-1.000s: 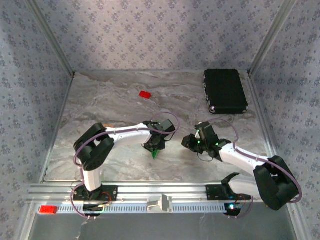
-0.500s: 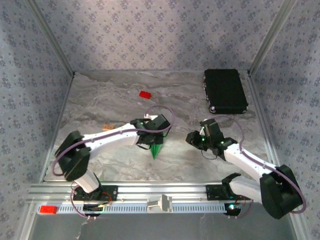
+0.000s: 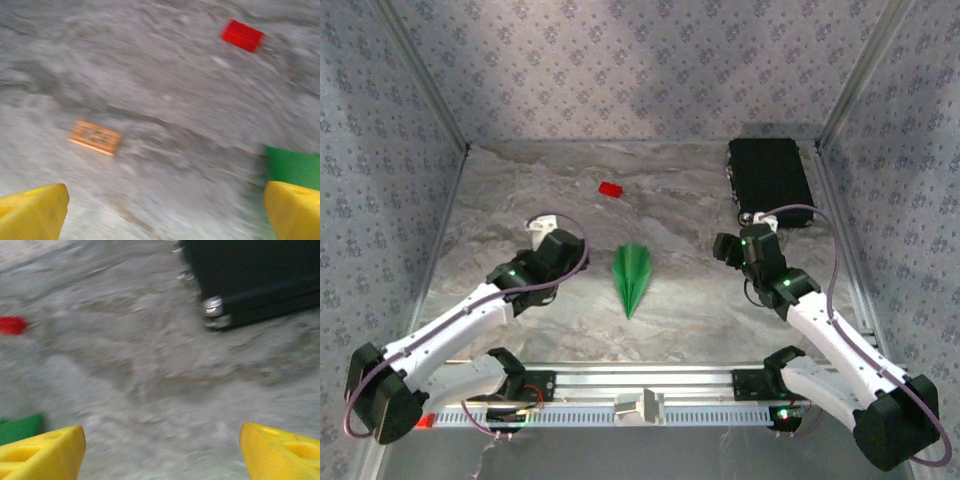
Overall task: Fold a paper plane with a square sheet of paper (pick it up from the middle)
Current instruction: Turn over a paper plane at the center of the table, then reset both arms
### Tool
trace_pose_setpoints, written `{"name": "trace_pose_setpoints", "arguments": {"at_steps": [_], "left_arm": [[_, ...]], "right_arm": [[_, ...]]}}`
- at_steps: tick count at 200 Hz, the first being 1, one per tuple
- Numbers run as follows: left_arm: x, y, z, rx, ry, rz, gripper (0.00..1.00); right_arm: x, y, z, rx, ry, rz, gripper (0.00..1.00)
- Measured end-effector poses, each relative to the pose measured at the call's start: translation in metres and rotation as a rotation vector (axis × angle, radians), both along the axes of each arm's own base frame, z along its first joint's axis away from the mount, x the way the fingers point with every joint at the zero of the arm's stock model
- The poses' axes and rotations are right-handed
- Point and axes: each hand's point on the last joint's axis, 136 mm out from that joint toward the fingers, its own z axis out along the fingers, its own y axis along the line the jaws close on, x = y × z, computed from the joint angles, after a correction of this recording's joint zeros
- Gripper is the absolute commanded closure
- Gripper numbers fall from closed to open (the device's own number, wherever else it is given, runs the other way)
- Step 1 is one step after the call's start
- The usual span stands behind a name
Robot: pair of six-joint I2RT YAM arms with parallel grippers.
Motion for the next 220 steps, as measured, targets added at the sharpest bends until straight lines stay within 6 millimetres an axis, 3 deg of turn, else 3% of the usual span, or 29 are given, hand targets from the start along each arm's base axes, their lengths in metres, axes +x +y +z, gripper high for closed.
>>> {"name": "trace_pose_setpoints", "arguments": {"at_steps": [36,58,77,114,144,162,201,220], "left_arm": [[0.019,0.076,-0.005,0.139,-0.047,0.186,0.00],[0.028,0.113,-0.014,0.195,-0.053,0.272,0.00],[0.034,0.132,-0.029,0.232,-0.038,0.306,0.00],[0.053,0.137,-0.063,0.280,-0.019,0.273,0.00],[0.071,0.133,-0.087,0.304,-0.014,0.216,0.00],[0.082,0.135,-0.087,0.268,-0.046,0.187,0.00],[0.099,0.151,-0.069,0.185,-0.186,0.176,0.00],[0.102,0.152,-0.085,0.160,-0.209,0.150,0.00]], "right_arm": [[0.006,-0.046,-0.042,-0.323,-0.003,-0.049,0.01],[0.019,-0.074,-0.056,-0.372,0.014,-0.102,0.01],[0.031,-0.093,-0.061,-0.366,-0.005,-0.138,0.01],[0.052,-0.102,-0.078,-0.349,-0.039,-0.097,0.01],[0.069,-0.095,-0.073,-0.333,-0.128,-0.020,0.01],[0.075,-0.089,-0.074,-0.327,-0.179,0.020,0.02],[0.075,-0.078,-0.102,-0.346,-0.158,0.088,0.01],[0.081,-0.082,-0.096,-0.347,-0.168,0.068,0.01]]}}
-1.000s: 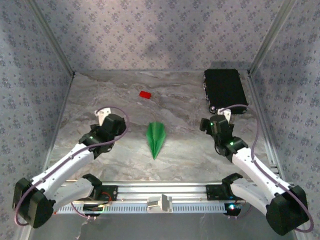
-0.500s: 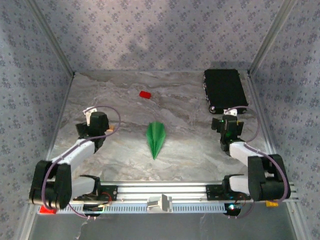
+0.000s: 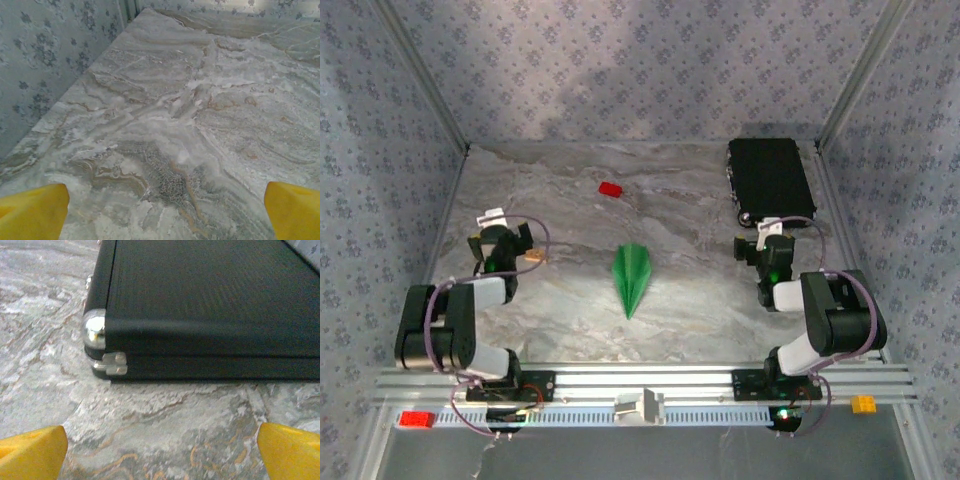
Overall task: Fold a paper plane with a square sheet of paper (pick it up from the middle)
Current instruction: Reset both arms
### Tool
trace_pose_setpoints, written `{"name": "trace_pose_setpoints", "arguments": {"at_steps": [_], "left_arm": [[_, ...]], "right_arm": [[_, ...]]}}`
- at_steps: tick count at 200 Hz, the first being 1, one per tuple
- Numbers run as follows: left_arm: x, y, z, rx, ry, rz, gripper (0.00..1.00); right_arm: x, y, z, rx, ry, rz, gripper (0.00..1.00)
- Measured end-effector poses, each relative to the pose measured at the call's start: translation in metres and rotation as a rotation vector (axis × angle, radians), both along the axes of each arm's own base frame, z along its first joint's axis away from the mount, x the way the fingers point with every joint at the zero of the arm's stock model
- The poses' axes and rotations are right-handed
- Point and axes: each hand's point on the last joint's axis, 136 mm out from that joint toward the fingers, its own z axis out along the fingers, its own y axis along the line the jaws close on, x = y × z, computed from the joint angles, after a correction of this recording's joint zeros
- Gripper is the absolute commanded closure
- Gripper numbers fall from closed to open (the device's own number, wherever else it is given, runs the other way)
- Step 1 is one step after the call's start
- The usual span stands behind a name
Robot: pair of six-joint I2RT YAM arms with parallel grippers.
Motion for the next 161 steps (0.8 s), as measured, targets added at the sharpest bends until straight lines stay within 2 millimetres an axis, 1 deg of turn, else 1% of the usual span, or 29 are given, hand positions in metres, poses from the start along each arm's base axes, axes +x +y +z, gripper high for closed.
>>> {"name": "trace_pose_setpoints", "arguments": {"at_steps": [16,29,36,63,72,103,161], "left_arm": [[-0.007,-0.004,-0.024,-0.013,0.048,-0.023,0.00],[-0.009,-0.006,-0.029,-0.018,0.059,-0.038,0.00],[-0.008,-0.008,-0.028,-0.017,0.057,-0.042,0.00],[0.004,-0.011,-0.014,-0.010,0.012,-0.056,0.00],[0.007,-0.015,-0.011,-0.011,0.008,-0.080,0.00],[0.013,-0.026,-0.008,-0.019,0.004,-0.153,0.00],[0.013,-0.032,-0.009,-0.023,0.007,-0.190,0.00]], "right_arm": [[0.008,-0.006,0.010,0.006,-0.028,-0.028,0.01],[0.011,-0.012,0.015,0.007,-0.042,-0.054,0.01],[0.011,-0.014,0.015,0.007,-0.045,-0.068,0.01],[0.009,-0.021,0.016,0.006,-0.048,-0.114,0.01],[0.009,-0.023,0.016,0.004,-0.048,-0.122,0.01],[0.009,-0.025,0.016,0.003,-0.049,-0.133,0.01],[0.008,-0.026,0.016,0.003,-0.049,-0.139,0.01]]}}
